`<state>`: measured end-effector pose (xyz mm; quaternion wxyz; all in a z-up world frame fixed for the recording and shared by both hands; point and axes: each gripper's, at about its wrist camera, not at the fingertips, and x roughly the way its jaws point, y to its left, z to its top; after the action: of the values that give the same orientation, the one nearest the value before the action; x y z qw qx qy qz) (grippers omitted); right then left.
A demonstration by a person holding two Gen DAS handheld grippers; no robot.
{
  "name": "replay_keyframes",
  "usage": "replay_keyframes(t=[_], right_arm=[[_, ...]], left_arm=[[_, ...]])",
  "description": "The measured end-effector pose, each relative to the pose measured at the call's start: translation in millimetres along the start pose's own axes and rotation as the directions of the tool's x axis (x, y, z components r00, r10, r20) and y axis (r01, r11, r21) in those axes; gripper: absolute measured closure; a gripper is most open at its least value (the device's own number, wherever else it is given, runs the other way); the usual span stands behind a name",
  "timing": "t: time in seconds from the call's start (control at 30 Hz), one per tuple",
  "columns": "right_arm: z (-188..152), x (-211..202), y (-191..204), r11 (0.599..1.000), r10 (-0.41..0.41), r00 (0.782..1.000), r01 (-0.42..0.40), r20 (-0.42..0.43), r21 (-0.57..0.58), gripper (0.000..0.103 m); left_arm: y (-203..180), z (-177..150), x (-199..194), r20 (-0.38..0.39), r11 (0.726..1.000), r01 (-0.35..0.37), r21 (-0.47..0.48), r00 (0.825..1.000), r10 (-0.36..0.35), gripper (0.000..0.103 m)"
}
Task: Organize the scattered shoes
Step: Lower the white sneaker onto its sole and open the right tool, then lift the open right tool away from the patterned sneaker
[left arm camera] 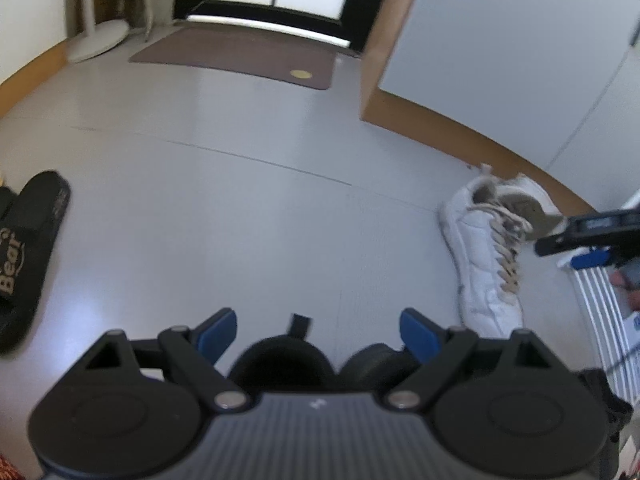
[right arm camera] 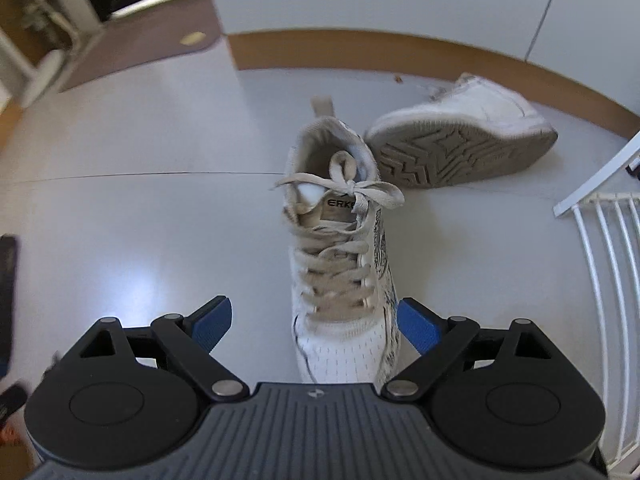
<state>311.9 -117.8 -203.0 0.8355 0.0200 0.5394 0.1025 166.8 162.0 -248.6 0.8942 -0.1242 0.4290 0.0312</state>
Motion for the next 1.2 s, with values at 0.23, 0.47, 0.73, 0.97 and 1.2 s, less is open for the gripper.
replay_keyframes(t=[0.23,0.47,0.73,0.97,1.2], right_arm=[[-46.5,-70.9,-20.2,0.998,0.045,0.994,-0.048,0.098,0.027,0.009],[-98.7,-110.3,-44.4,0.996,0.034,0.983,-0.048,0.181,0.076,0.009],[-139.6,-124.8,-64.9,0.980,0.108,0.953,-0.150,0.283,0.131,0.009],[-165.8,-110.6,-77.1,0.976,0.077,0.936,-0.141,0.343,0.165,0.009],[-174.6,-91.9,-90.2,0.984,-0.024,0.954,-0.030,0.299,0.176,0.009]], left_arm=[[-28.1,-7.6,-0.1,-0.016,0.998,0.033,0.050,0.999,-0.033,0.013],[-51.7,-6.5,-11.4,-0.001,0.994,0.062,0.093,0.998,-0.062,0.012],[-79.1,-3.9,-23.4,-0.018,0.981,0.103,0.164,0.995,-0.101,0.012],[-88.7,4.3,-30.1,0.013,0.977,0.111,0.185,0.993,-0.115,0.010],[-96.5,2.9,-11.4,-0.034,0.967,0.047,0.250,0.999,-0.040,0.010]])
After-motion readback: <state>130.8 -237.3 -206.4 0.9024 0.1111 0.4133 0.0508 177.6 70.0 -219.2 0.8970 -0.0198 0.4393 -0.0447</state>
